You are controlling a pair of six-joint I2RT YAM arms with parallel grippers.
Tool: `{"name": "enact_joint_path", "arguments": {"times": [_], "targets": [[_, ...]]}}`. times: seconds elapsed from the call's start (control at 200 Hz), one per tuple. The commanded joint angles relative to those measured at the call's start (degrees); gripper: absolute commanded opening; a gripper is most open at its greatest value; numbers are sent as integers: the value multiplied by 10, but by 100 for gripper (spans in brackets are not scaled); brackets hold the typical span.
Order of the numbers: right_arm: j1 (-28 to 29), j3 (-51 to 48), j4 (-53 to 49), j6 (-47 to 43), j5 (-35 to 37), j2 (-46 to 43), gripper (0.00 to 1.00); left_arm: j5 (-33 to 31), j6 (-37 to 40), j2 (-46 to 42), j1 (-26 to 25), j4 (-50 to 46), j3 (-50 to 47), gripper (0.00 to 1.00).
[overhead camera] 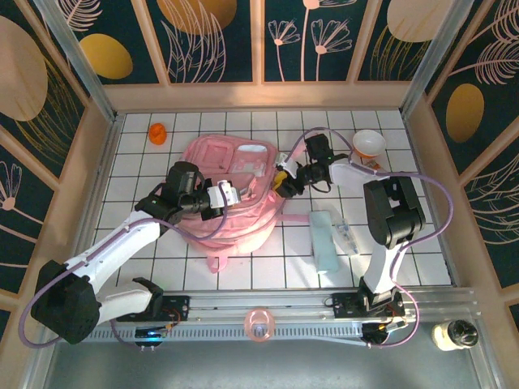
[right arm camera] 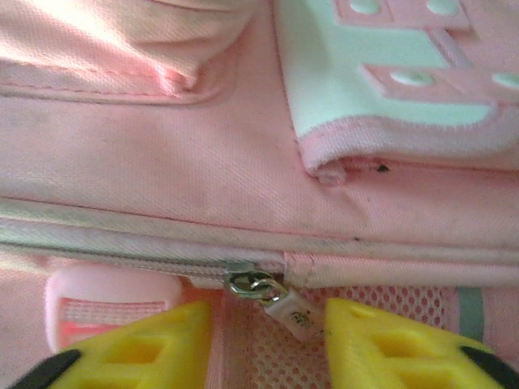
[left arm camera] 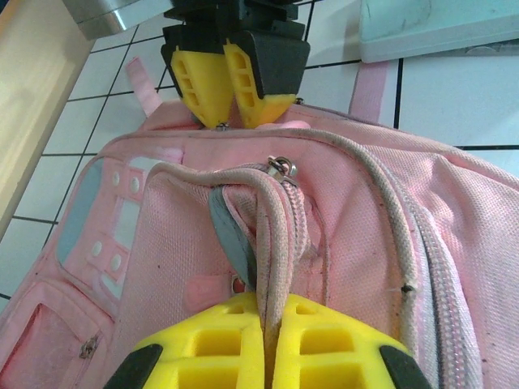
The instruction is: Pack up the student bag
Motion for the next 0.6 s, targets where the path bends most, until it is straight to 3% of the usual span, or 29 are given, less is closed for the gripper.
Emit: {"name": "enact_joint_path", "arguments": {"times": [0.0, 0.105, 0.17, 0.265, 0.44, 0.595], "targets": [[3, 17, -53, -27, -36, -2, 30, 43, 5, -18, 1, 65, 5, 0], [0, 11, -70, -33, -35, -18, 19, 40, 5, -17, 1, 67, 3, 0], [-5, 7, -75, -34, -40, -24, 19, 41, 5, -17, 1, 68, 3, 0], [-13, 8, -70, -25, -36, -20, 29, 44, 4, -17, 1, 69, 4, 0], [-17, 28, -61, -13, -36, 7, 39, 49, 1, -18, 1, 70, 4, 0], [-13, 41, -47, -9, -56, 24, 42, 51, 2, -18, 1, 71, 4, 0]]}}
